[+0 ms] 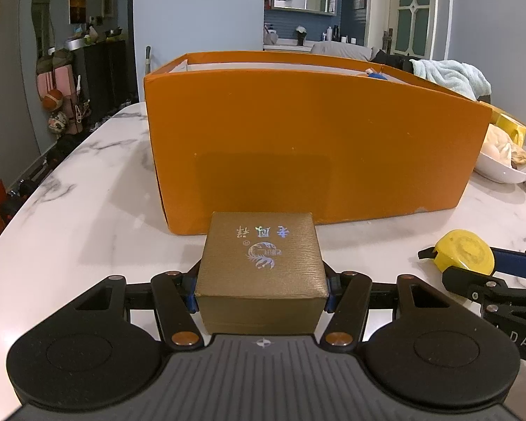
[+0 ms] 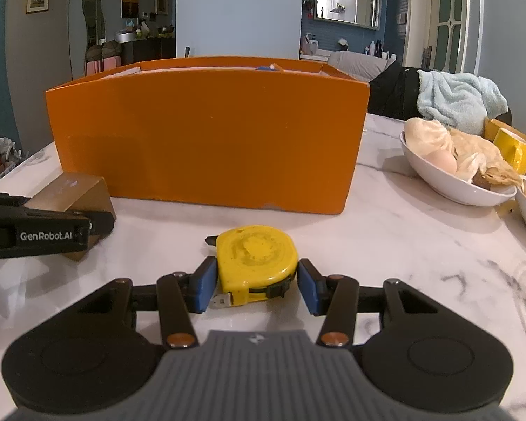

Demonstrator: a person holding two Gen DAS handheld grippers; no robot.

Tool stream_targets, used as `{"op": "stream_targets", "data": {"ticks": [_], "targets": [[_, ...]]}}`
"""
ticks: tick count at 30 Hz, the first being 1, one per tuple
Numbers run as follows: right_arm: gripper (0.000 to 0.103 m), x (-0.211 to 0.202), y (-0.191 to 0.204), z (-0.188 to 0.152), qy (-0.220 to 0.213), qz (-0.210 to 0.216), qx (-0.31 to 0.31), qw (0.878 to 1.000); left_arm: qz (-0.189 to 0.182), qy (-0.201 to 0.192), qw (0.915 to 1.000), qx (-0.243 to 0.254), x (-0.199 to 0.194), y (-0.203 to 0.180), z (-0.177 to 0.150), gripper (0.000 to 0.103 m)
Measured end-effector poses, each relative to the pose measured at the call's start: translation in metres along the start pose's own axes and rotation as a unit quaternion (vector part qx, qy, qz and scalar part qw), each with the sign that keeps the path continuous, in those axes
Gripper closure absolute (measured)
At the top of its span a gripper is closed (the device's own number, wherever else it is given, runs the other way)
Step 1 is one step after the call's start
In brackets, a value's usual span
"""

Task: Organize objects
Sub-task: 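Lift the gold box and tape measure and carry them over the orange box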

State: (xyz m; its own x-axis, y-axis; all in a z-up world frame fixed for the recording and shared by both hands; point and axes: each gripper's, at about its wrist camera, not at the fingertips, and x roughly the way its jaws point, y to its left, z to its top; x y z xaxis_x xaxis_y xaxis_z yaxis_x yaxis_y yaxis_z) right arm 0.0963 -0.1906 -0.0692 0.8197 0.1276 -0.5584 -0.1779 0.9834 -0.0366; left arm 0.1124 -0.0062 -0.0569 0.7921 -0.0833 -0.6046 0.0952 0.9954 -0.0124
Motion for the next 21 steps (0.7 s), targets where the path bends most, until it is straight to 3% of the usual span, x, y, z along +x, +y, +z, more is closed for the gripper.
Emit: {"op": "stream_targets", "data": {"ticks": [21], "targets": [[0.051,-0.016,0.003,-0.007,-0.019,-0.005,0.001,1.0,0.02,-0.001,0.9998,-0.007,-0.019,-0.005,-0.011,0.035]]}}
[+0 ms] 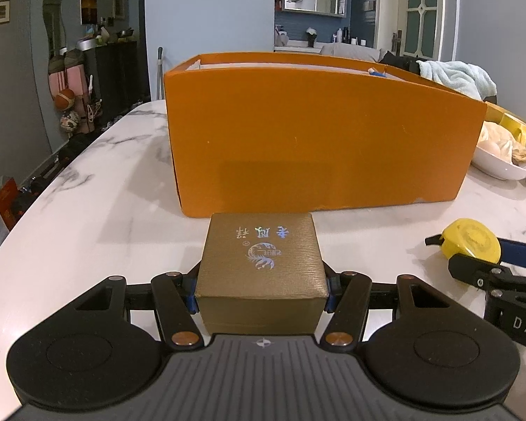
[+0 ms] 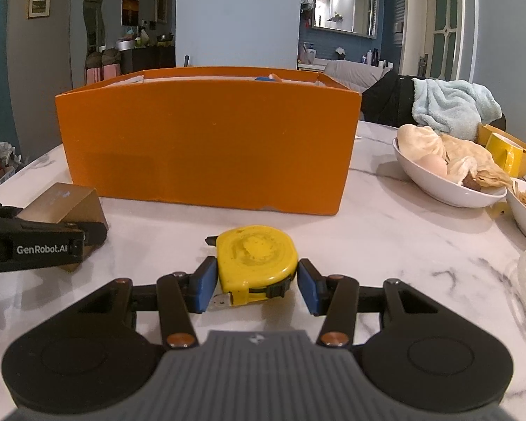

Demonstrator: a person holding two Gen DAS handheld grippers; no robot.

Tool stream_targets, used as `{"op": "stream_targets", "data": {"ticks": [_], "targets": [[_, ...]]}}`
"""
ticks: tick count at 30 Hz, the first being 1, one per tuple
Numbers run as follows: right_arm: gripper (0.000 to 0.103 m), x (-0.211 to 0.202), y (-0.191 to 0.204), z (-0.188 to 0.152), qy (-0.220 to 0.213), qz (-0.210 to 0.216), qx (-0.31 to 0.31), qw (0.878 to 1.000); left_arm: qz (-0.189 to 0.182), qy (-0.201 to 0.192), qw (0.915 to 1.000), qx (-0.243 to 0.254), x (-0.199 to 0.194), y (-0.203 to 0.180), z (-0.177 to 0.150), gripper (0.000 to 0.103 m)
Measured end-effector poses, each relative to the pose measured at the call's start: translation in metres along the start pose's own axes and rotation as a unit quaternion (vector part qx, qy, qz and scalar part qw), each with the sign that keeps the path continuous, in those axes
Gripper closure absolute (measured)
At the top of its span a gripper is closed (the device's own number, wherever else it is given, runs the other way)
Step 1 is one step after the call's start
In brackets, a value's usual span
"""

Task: Organize objects
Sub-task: 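Lift the gold box and tape measure and carry them over the orange box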

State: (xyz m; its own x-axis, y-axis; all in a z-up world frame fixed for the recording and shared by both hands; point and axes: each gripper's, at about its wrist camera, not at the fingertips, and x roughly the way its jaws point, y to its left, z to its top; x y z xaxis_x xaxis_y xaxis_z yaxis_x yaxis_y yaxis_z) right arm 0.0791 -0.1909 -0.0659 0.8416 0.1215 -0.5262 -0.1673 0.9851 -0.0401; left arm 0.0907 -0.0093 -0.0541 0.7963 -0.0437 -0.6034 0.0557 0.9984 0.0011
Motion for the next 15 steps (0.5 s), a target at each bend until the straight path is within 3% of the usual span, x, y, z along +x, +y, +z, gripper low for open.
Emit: {"op": "stream_targets", "data": {"ticks": [15], "targets": [[0.051,-0.021,0.005,-0.006,-0.005,0.014,-0.006,1.0,0.011,0.022,0.9997,0.0,-0.014,-0.004,-0.001,0.035]]}}
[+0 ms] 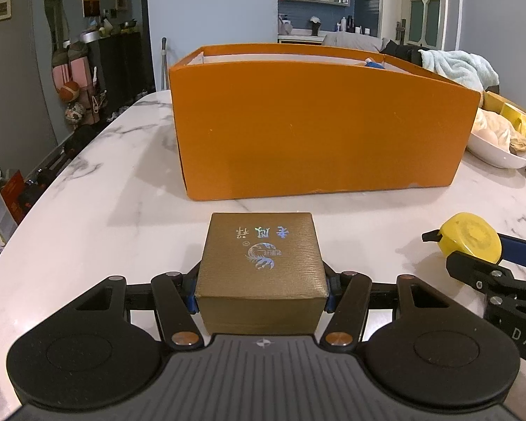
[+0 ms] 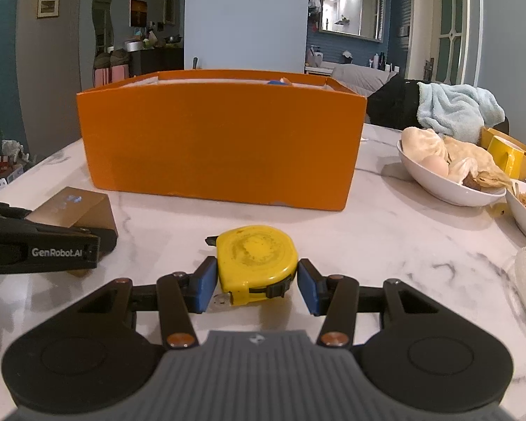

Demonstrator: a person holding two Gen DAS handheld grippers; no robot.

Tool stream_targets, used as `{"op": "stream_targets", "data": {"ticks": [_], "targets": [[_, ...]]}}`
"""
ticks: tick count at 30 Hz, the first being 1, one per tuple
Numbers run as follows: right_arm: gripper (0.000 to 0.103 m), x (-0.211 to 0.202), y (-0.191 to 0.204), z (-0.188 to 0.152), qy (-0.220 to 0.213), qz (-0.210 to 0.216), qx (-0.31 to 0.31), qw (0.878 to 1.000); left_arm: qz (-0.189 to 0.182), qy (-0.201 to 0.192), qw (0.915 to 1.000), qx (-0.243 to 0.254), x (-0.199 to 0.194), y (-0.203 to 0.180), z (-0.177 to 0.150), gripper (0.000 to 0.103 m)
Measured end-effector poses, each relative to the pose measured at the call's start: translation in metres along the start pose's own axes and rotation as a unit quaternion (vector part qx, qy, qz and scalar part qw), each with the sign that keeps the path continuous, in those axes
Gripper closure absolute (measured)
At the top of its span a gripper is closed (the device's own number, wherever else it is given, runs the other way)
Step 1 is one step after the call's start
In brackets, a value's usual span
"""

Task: Organize objects
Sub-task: 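Lift the gold box and tape measure and carry them over the orange box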

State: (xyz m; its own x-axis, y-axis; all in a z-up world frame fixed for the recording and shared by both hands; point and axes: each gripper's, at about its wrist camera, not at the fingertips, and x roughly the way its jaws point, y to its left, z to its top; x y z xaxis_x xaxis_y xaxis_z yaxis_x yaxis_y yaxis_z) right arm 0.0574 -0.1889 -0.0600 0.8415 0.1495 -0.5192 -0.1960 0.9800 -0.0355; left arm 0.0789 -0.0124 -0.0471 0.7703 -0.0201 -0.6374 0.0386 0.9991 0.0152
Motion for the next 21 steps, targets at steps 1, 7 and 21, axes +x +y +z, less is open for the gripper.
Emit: {"op": "stream_targets", "data": {"ticks": [1,7,21], "targets": [[0.051,-0.002,0.0,0.0,-0.001,0.001,0.001,1.0,-0.001,0.001,1.0,-0.002,-0.001,0.0,0.001,0.035],[0.051,-0.014,-0.004,0.004,-0.008,0.004,0.01,1.0,-0.007,-0.003,1.0,-0.005,-0.01,0.001,0.006,0.035],[0.051,-0.045,-0.008,0.031,-0.048,0.015,0.013,0.999,-0.014,-0.04,0.9991,0.007,-0.037,-0.003,0.034,0.035]]}}
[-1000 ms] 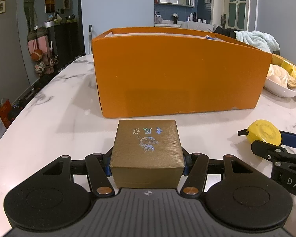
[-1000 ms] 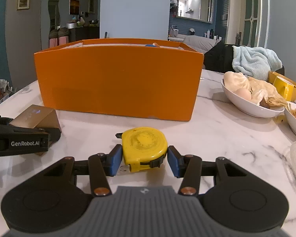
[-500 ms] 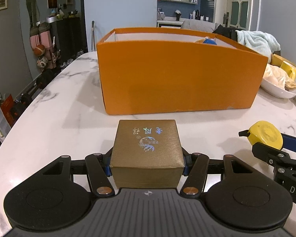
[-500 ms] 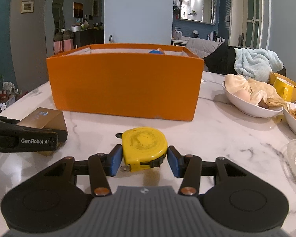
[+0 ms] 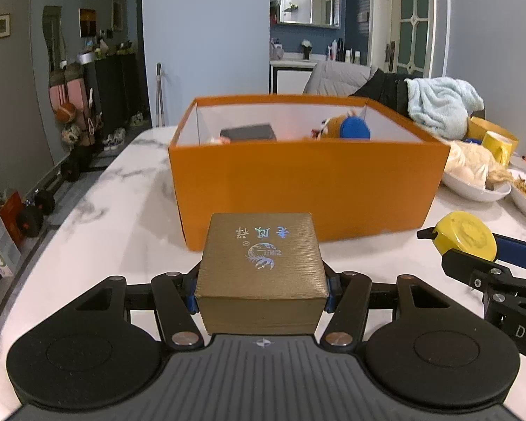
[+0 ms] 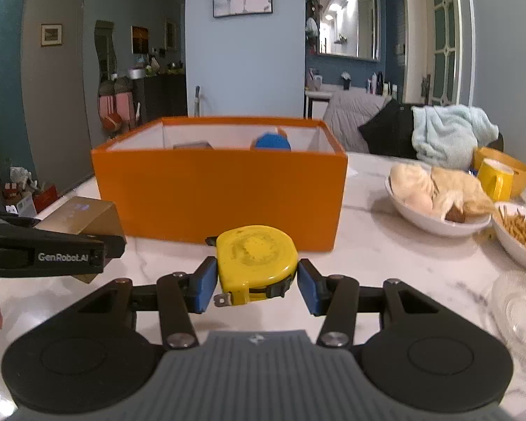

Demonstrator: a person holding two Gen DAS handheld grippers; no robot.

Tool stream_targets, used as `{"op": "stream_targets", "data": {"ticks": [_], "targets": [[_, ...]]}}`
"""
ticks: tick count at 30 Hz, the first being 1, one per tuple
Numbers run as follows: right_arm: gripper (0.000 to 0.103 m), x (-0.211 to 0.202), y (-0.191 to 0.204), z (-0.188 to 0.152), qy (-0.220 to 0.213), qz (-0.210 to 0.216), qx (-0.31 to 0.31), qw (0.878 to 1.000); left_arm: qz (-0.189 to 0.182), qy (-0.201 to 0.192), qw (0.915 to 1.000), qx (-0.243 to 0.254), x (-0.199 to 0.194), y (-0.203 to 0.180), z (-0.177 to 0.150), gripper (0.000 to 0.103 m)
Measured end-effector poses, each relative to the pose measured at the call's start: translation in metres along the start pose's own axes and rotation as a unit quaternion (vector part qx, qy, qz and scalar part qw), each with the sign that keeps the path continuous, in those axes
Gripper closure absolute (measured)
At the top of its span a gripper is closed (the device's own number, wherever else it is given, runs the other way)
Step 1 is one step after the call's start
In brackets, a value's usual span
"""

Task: Organize objects
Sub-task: 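Lift the gold box and tape measure and carry them over the orange box, then lower the gold box and tape measure into the box and open both tools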

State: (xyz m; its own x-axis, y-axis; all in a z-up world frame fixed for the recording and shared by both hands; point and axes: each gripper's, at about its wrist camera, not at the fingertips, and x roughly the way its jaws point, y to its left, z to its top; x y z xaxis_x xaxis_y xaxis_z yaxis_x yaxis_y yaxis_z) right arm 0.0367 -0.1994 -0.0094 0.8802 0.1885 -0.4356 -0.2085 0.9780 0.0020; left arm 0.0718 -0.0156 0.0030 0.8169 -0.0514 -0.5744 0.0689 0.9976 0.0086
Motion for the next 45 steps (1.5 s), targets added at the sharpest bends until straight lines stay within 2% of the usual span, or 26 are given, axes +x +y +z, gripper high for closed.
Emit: {"op": "stream_targets", "data": {"ticks": [6,13,17,22,28,33,40,45], "targets": [[0.051,-0.013,0.0,0.028,-0.024,0.009,-0.001,1.0,-0.006,-0.028,0.9996,0.008,-0.009,0.002,0.027,0.035],[0.051,-0.007,-0.009,0.085,-0.052,0.017,0.003,0.998,-0.016,-0.05,0.9986,0.004,0.001,0.009,0.08,0.035],[0.051,0.016,-0.015,0.122,-0.056,0.027,0.005,0.998,-0.008,-0.054,0.9985,0.006,0.026,0.011,0.11,0.035],[0.051,0.074,-0.024,0.15,-0.018,0.045,0.025,0.999,-0.004,-0.016,0.9999,0.002,0.082,0.011,0.134,0.035],[0.051,0.138,-0.034,0.148,0.041,0.051,0.057,0.996,-0.002,0.035,0.9994,0.0,0.127,0.012,0.127,0.035],[0.051,0.161,-0.03,0.135,0.073,0.044,0.048,0.995,0.002,0.067,0.9975,0.023,0.143,0.007,0.117,0.035],[0.051,0.181,-0.023,0.122,0.104,0.039,0.034,0.993,0.019,0.067,0.9952,0.068,0.144,-0.01,0.113,0.035],[0.05,0.186,-0.025,0.122,0.108,0.034,0.027,0.993,0.019,0.059,0.9957,0.069,0.147,-0.012,0.109,0.033]]}}
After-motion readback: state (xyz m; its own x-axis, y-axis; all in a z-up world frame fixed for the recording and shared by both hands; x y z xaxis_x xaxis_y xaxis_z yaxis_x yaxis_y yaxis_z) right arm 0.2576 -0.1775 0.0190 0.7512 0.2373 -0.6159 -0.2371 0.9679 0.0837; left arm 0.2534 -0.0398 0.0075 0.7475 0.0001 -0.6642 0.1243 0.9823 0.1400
